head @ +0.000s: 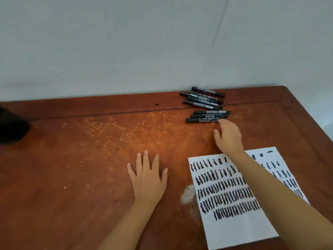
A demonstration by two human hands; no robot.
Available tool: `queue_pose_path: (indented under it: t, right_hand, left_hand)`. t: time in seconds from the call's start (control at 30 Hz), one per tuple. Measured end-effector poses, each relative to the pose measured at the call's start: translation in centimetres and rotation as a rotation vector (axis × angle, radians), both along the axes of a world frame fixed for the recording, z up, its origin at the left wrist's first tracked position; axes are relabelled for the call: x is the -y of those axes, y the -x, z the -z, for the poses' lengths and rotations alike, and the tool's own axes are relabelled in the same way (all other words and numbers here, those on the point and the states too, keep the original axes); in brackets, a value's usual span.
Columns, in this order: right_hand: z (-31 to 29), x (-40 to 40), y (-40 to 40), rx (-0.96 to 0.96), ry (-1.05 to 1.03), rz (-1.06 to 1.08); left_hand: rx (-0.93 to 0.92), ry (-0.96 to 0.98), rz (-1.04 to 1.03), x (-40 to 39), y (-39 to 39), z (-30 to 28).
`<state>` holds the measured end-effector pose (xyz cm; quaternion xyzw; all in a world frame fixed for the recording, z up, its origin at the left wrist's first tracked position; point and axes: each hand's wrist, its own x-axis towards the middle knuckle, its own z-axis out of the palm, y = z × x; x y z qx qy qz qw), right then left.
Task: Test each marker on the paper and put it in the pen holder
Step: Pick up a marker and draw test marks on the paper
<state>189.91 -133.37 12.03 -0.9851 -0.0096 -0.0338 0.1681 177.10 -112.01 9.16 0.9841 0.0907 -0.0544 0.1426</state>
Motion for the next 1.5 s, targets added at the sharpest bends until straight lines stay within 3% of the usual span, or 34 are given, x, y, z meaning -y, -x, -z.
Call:
queue_pose_path:
  t: [0.13, 0.27, 0.5, 0.63, 0.73, 0.87, 0.97, 1.03, 1.1, 1.2, 1.37, 1.5]
  right_hand:
    - [1.2, 1.0, -2.4, 0.042, 0.140, -0.093]
    - [1.8, 1.8, -3.3, 0.210, 0.182, -0.143]
    - [1.7, 3.5, -2.2, 0.131, 0.157, -0.223]
    - [-0.1, 3.8, 2.1, 0.025, -0.201, -0.296]
    - [-2.0, 3.7, 6.9, -0.045, -0.532, -0.213]
    - [-3.0, 3.3, 13.3, -0.097, -0.837, -0.131]
    - [-2.9, 2.2, 16.9, -0.080, -0.970, -0.112]
    - [-2.4, 1.2, 18.4, -0.081, -1.051, -0.094]
    - [-2.5, 0.1, 19.4, -0.079, -1.150, -0.061]
    - [-2.3, -1.1, 20.3, -0.109, -1.208, -0.009]
    - [-1.2, -1.6, 21.1, -0.336, -1.307, 0.023]
    - [-1.4, -1.1, 22.1, -0.331, -1.333, -0.066]
  left_hand:
    - [-0.037, -0.071, -0.042, 1.0, -0.2, 0.1]
    - [-0.009, -0.047, -0.089, 1.0, -0.1, 0.9]
    - [0.086, -0.026, -0.118, 1.1, 0.1, 1.1]
    - [0.088, 0.007, -0.126, 1.2, 0.2, 0.8]
    - [0.074, 0.032, -0.121, 1.2, 0.3, 0.4]
    - [0.209, 0.172, -0.039, 1.0, 0.7, -0.3]
    - [0.339, 0.364, 0.324, 1.8, 2.7, -2.1]
    - [0.354, 0.339, 0.596, 2.6, 4.5, -2.9]
    - [0.322, 0.308, 0.743, 3.2, 5.9, -3.1]
    - [0.139, 0.386, 0.706, 3.9, 7.4, -3.7]
    - [0.098, 0.454, 0.745, 4.1, 9.2, -2.8]
    - [-0.069, 0.631, 0.762, 4.2, 9.3, -3.0]
